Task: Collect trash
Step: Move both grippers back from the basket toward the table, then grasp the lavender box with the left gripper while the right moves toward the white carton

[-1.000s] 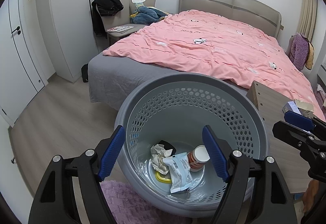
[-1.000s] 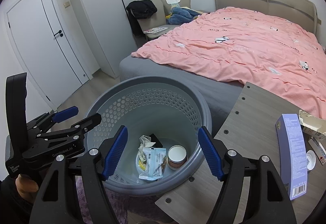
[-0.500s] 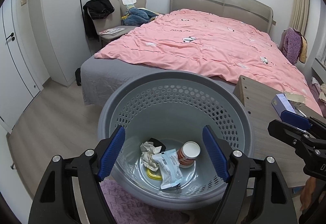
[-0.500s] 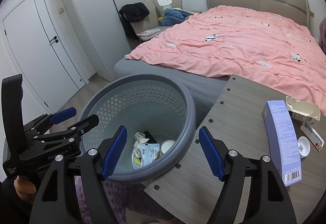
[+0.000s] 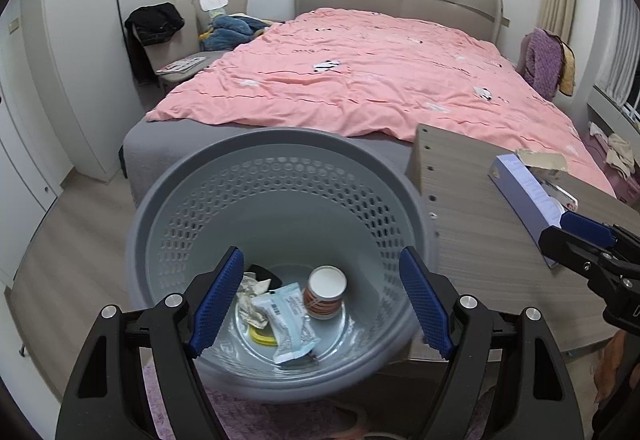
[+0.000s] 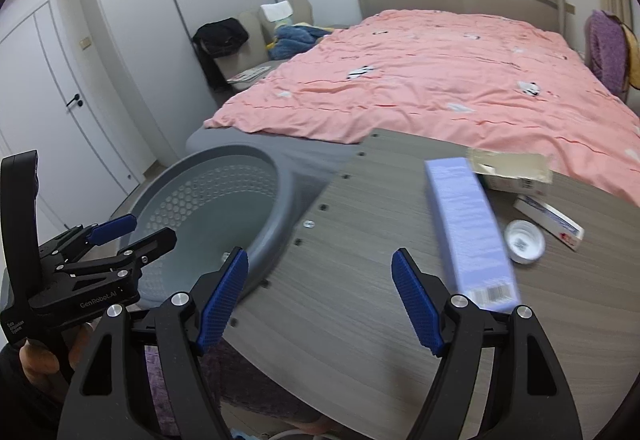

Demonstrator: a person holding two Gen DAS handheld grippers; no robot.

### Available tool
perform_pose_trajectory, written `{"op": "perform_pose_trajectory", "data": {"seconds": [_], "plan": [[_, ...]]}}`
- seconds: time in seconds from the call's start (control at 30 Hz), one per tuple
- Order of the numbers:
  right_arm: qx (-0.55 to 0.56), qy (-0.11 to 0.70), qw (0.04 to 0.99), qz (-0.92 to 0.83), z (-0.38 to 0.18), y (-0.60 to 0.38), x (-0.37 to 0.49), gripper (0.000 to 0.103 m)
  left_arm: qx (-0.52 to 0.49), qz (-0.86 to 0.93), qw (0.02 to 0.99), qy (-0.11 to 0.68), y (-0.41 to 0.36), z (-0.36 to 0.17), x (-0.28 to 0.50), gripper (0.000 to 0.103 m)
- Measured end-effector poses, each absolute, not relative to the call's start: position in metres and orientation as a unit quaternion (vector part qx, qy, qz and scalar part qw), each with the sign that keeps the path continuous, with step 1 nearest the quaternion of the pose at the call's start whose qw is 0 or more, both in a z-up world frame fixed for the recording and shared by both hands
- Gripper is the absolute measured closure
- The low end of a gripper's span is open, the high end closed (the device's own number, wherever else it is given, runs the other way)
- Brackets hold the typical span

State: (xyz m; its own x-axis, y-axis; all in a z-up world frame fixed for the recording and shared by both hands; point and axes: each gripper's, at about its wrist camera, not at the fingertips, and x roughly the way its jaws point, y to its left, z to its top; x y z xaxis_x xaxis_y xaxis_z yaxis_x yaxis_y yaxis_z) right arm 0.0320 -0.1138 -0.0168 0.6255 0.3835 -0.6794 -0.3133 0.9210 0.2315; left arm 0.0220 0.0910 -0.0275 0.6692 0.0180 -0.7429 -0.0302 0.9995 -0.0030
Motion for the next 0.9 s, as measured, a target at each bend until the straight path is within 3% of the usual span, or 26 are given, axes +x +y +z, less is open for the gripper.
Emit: {"op": "perform_pose_trajectory", "data": {"seconds": [0.33,0.9], "plan": [[0.084,0.384,0.912,0.116,-0.024,-0.198,0.016,0.028,0.013,-0.053,0.904,0.424,0.020,-0.029,0.036,0.025],[0.140,0.369,0.917,0.059,-0.037,-0.297,0.000,0.017,0.047,-0.109,0.891,0.439,-0.109,-0.030,0.077,0.025]]}}
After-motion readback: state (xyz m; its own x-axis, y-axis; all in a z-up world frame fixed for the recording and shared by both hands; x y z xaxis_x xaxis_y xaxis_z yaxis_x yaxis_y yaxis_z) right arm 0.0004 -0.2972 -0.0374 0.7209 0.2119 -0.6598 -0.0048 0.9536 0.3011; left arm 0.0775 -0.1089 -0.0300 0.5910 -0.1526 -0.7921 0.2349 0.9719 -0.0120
